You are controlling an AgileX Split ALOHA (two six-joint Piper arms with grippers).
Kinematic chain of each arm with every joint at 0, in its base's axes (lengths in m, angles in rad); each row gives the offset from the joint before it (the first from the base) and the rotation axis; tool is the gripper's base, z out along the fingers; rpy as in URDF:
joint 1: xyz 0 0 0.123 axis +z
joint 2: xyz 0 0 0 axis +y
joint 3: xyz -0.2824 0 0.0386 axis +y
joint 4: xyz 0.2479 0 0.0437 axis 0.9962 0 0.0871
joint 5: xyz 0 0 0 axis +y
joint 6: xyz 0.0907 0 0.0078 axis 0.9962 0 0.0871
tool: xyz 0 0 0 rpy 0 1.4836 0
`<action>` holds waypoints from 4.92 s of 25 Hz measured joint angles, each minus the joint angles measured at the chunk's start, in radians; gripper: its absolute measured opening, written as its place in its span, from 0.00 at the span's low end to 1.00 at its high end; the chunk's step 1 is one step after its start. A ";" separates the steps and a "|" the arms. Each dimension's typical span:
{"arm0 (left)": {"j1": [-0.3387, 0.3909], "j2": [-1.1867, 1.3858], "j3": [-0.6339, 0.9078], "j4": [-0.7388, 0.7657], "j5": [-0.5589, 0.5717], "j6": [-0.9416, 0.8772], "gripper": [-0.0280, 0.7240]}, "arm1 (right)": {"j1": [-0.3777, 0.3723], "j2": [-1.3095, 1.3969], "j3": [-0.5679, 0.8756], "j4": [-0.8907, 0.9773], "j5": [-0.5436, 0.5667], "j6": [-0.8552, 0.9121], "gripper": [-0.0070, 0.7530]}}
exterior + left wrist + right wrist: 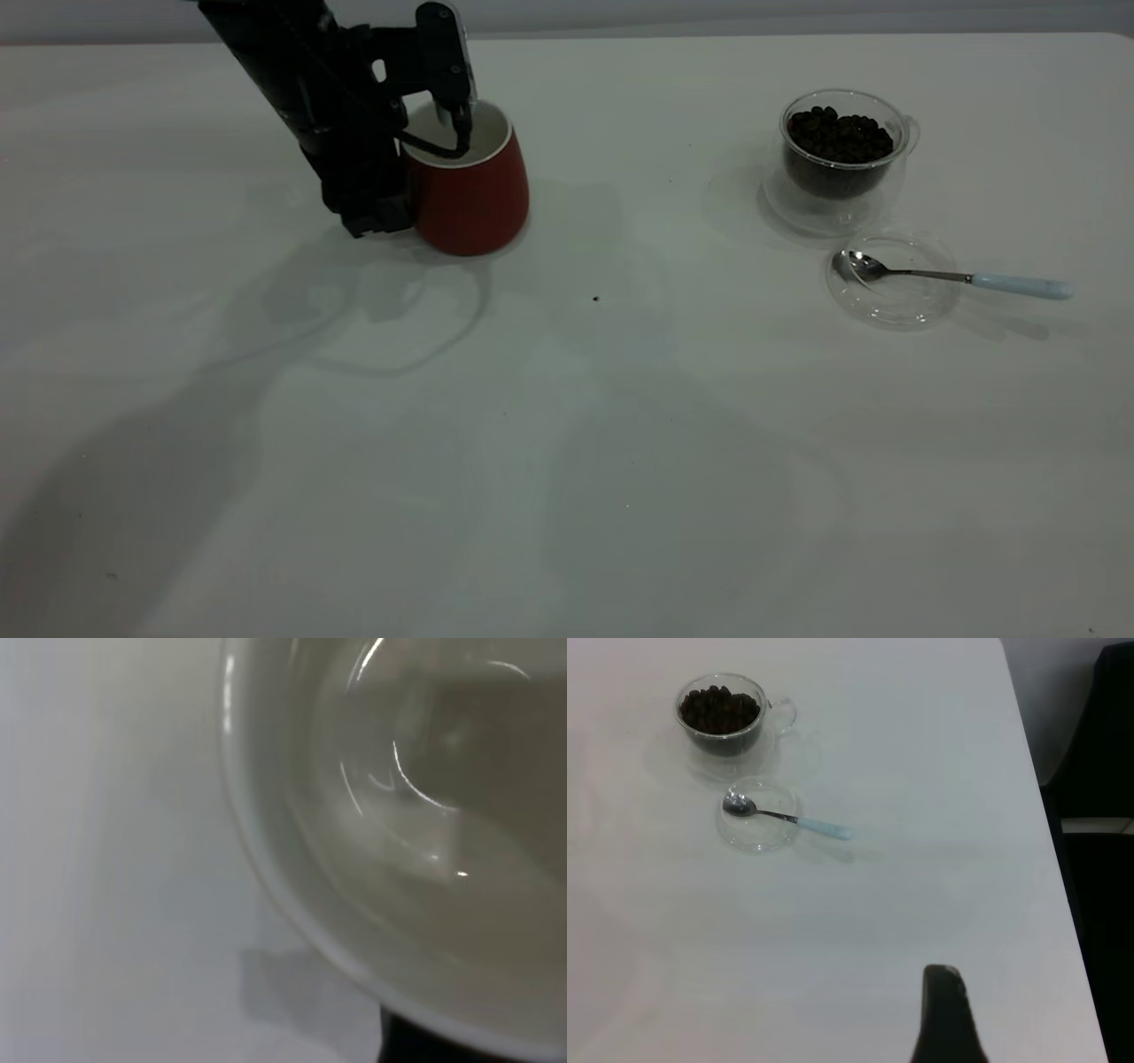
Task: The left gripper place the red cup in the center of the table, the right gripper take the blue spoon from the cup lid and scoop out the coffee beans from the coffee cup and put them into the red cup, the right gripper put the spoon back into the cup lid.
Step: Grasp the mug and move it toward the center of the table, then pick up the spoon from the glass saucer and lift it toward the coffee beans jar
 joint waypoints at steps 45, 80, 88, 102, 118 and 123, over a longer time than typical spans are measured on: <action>-0.080 0.029 0.000 -0.137 -0.121 0.025 0.63 | 0.000 0.000 0.000 0.000 0.000 0.000 0.73; -0.032 -0.865 0.000 -0.112 0.444 -0.383 0.63 | 0.000 0.000 0.000 0.000 0.000 0.000 0.73; -0.032 -1.156 0.000 0.087 0.803 -0.785 0.63 | 0.000 0.000 0.000 0.000 0.000 0.000 0.73; -0.032 -1.417 0.296 0.174 0.923 -1.006 0.63 | 0.000 0.000 0.000 0.000 0.000 0.000 0.73; -0.032 -2.006 0.979 0.142 0.899 -1.174 0.63 | 0.000 0.000 0.000 0.000 0.000 0.000 0.73; -0.032 -2.196 0.988 0.142 0.886 -1.184 0.63 | 0.000 0.000 0.000 0.000 0.000 0.000 0.73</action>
